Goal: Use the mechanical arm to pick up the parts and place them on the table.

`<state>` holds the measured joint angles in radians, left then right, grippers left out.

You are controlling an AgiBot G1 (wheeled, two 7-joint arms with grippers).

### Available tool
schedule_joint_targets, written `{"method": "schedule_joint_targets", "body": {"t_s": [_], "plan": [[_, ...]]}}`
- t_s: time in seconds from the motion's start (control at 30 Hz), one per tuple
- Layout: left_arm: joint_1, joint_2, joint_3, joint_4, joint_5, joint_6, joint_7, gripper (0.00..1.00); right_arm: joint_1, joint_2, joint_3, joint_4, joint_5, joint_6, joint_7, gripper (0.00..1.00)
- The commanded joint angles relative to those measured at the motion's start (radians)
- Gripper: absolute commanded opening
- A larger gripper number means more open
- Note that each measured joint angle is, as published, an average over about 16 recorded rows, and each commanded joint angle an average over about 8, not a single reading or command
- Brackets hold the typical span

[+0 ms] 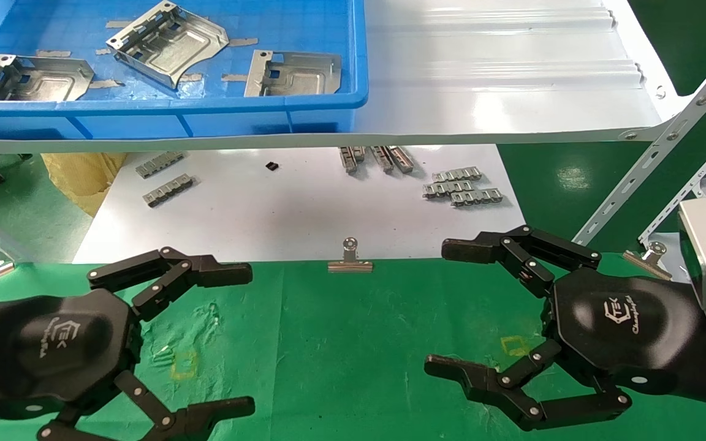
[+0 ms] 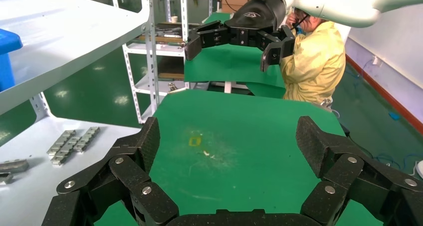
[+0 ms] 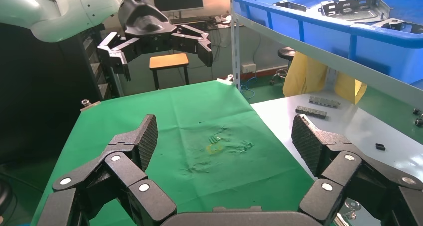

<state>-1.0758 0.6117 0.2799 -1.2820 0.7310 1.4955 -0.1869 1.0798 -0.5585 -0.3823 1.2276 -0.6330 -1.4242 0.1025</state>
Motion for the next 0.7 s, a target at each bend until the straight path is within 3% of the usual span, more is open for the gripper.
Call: {"method": "schedule_joint_targets", "body": {"t_s": [0.03,0.13,0.4,0.7], "plan": [[0.000,0.000,0.000,0.000,0.000,0.000,0.000,1.00,0.000,0.000,0.000,0.000,0.000,0.000,0.000,1.00],[0.000,0.000,0.000,0.000,0.000,0.000,0.000,1.00,0.000,0.000,0.000,0.000,0.000,0.000,0.000,0.98],[0.000,0.000,0.000,0.000,0.000,0.000,0.000,1.00,0.000,0.000,0.000,0.000,0.000,0.000,0.000,0.00],[0.000,0.000,0.000,0.000,0.000,0.000,0.000,1.00,0.000,0.000,0.000,0.000,0.000,0.000,0.000,0.00]]}}
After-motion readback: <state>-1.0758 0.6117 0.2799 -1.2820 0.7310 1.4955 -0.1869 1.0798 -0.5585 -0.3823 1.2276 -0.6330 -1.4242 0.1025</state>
